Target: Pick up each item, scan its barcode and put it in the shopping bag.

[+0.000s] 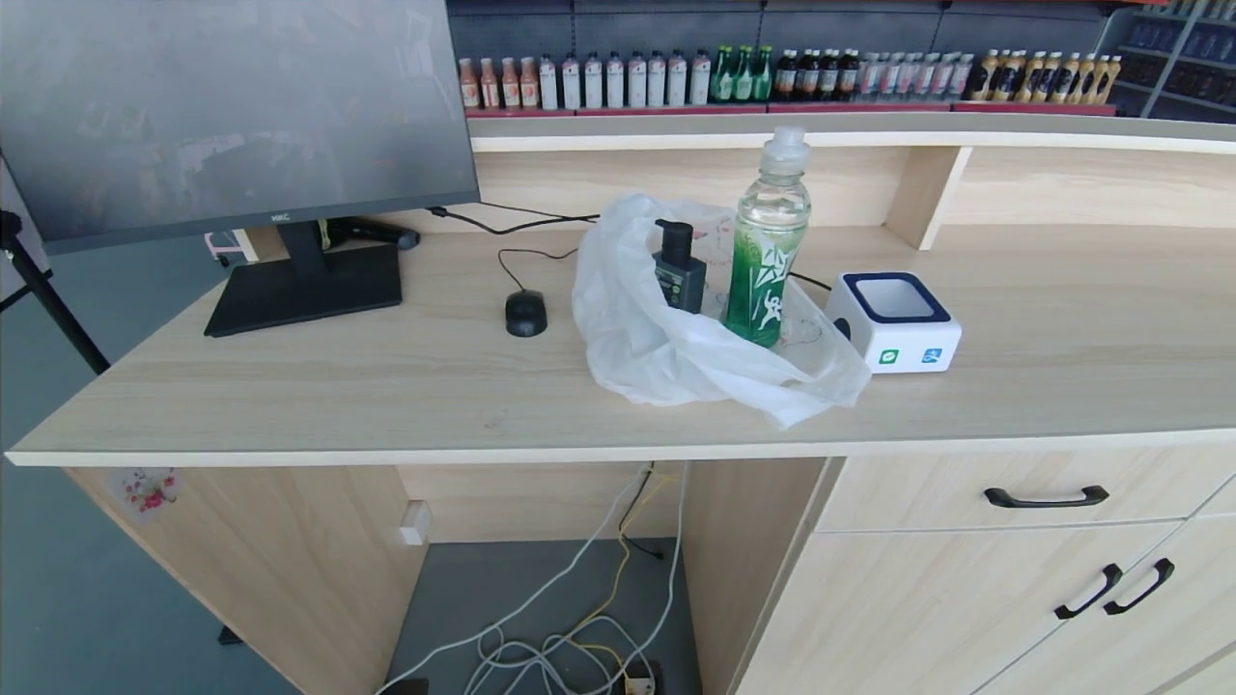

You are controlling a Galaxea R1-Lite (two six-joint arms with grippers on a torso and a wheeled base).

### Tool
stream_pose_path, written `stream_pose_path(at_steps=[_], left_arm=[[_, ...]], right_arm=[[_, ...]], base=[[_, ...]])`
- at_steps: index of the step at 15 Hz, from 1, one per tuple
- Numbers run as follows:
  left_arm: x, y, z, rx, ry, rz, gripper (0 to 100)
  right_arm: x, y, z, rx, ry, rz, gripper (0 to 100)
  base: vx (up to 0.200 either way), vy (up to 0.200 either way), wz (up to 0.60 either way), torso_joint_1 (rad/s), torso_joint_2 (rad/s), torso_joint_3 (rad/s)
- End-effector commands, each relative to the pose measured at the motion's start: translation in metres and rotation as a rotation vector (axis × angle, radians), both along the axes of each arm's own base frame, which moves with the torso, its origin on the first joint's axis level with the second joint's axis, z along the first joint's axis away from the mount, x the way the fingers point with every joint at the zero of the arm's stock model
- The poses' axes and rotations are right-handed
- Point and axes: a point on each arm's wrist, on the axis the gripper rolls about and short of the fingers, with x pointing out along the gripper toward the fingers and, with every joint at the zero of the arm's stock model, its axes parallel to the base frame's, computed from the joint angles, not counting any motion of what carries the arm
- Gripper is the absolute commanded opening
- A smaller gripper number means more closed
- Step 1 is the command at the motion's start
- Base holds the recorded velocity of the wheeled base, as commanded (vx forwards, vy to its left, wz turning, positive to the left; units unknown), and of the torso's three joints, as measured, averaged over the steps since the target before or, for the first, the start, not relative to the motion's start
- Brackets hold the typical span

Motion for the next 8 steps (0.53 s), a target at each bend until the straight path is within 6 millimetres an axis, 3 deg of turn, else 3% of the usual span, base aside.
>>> stream_pose_path(at_steps=[1,8], left_arm=[[0.0000,0.0000,-0.0001,-0.004,0.001,-0.001,100],[0.0000,0.0000,0.0001,-0.015,-0.001,-0.001,100]], right_arm=[[0.0001,0.0000,0.0001,0.000,0.000,0.000,100],[0.0001,0.0000,0.0001,0.000,0.000,0.000,100]], base=[[0.000,0.000,0.00,0.000,0.00,0.000],[0.000,-0.200,0.00,0.007,0.01,0.002]])
